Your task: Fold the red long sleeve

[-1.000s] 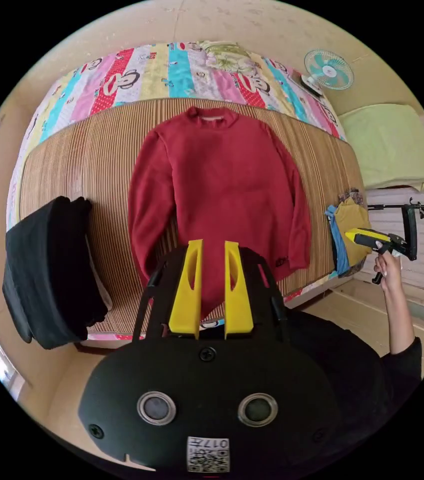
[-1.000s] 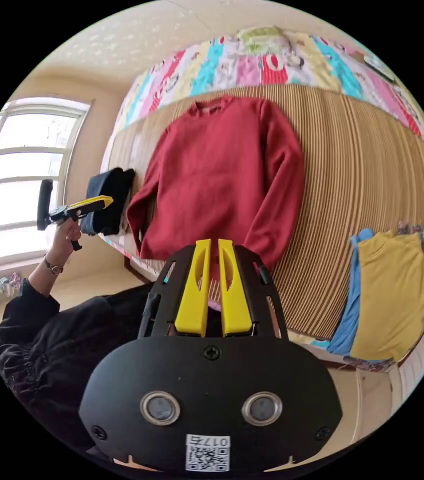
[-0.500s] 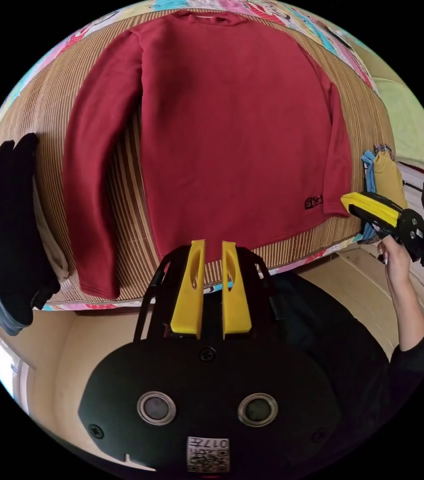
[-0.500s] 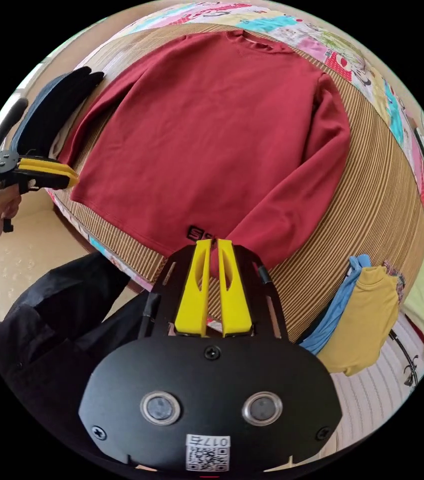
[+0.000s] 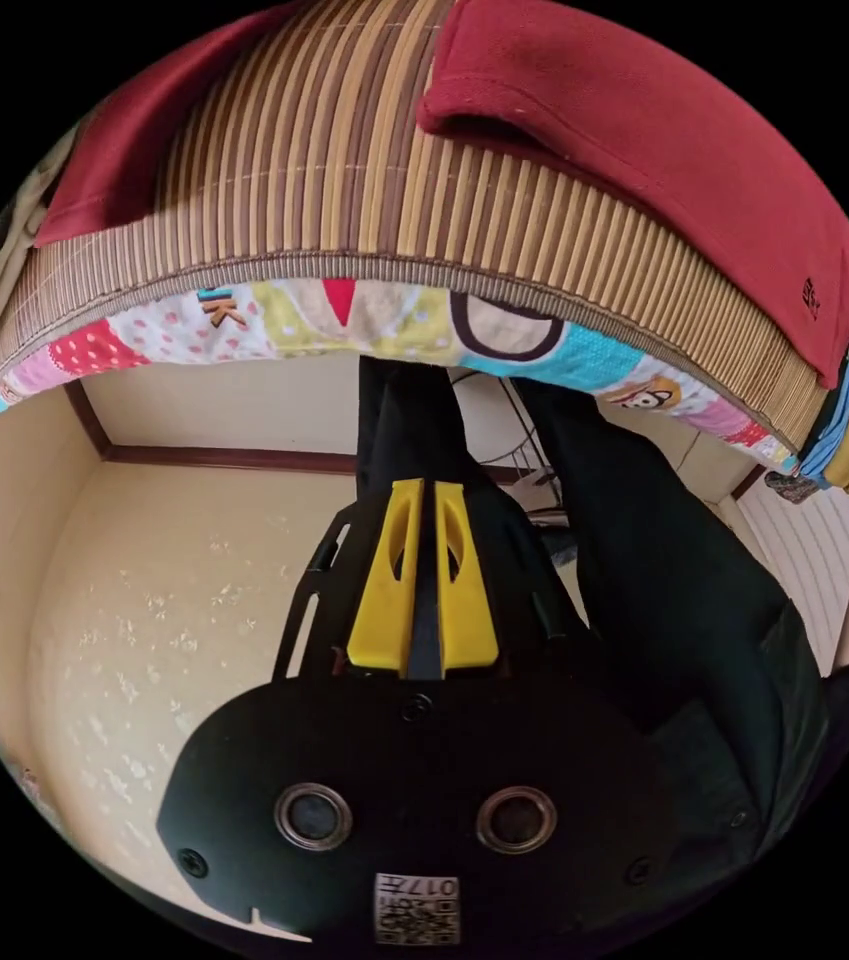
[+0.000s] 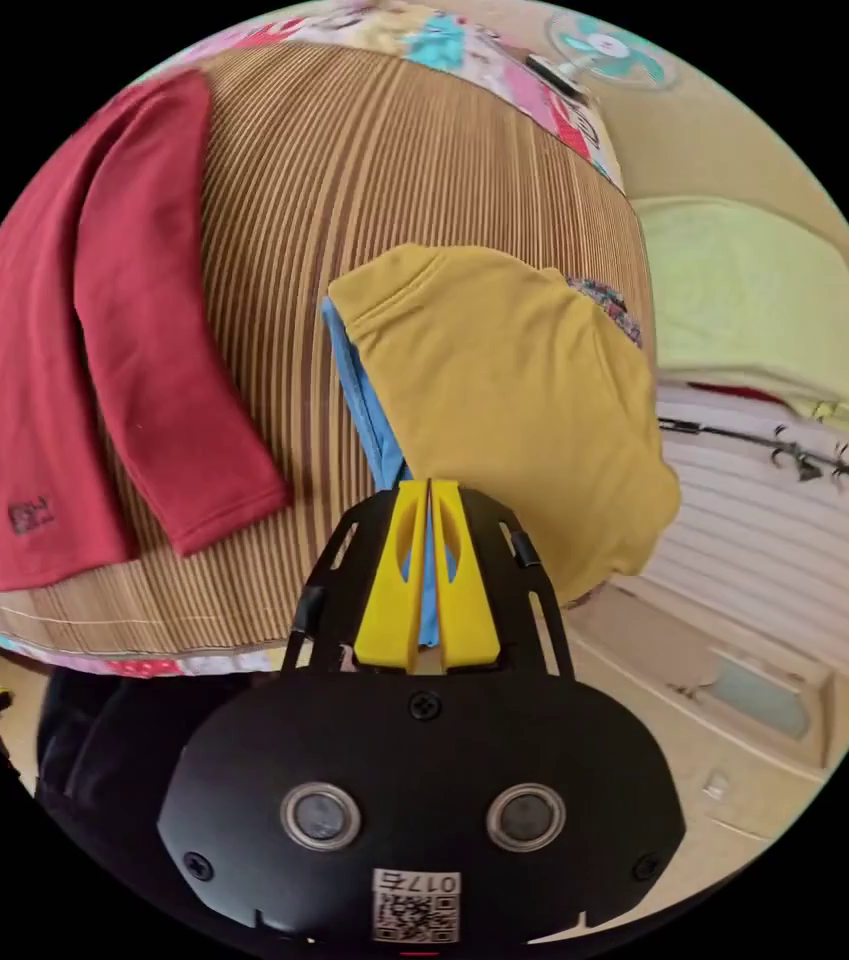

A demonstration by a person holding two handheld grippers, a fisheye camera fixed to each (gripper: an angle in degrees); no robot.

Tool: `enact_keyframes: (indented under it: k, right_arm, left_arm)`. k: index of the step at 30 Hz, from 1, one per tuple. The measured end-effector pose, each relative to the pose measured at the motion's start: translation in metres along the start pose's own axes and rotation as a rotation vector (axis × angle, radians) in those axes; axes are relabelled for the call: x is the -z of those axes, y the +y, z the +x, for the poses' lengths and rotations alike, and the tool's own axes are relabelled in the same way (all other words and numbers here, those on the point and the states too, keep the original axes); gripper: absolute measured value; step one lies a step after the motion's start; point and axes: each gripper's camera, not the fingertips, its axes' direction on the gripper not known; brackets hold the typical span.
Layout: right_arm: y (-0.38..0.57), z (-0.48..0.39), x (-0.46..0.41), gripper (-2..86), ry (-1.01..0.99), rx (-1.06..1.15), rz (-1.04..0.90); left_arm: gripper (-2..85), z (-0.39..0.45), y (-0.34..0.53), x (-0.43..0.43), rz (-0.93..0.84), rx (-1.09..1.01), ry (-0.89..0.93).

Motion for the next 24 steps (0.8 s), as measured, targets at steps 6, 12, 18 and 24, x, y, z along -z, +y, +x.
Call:
enact_keyframes:
  k: [6, 12, 18, 24]
  right_arm:
    - [0.043, -0.060, 0.054, 5.6, -0.319, 0.223, 0.215]
    - [0.041, -0.150, 0.040, 12.0, -0.445, 0.394, 0.026]
    - [0.091, -0.149, 0.015, 12.7, -0.382, 0.416, -0.017]
    - [0.158, -0.112, 0.010, 12.1, -0.388, 0.442, -0.138]
  left_arm:
    - [3.5, -0.039, 0.000, 0.071, 0.153, -0.092, -0.045]
    - [3.3, -0.052, -0.040, 0.168, 0.350, -0.114, 0.063]
    - [0.8, -0.066, -0.052, 0.190, 0.484, -0.032, 0.216]
    - [-0.6, -0.095, -0.007, 0.134, 0.404, 0.007, 0.284]
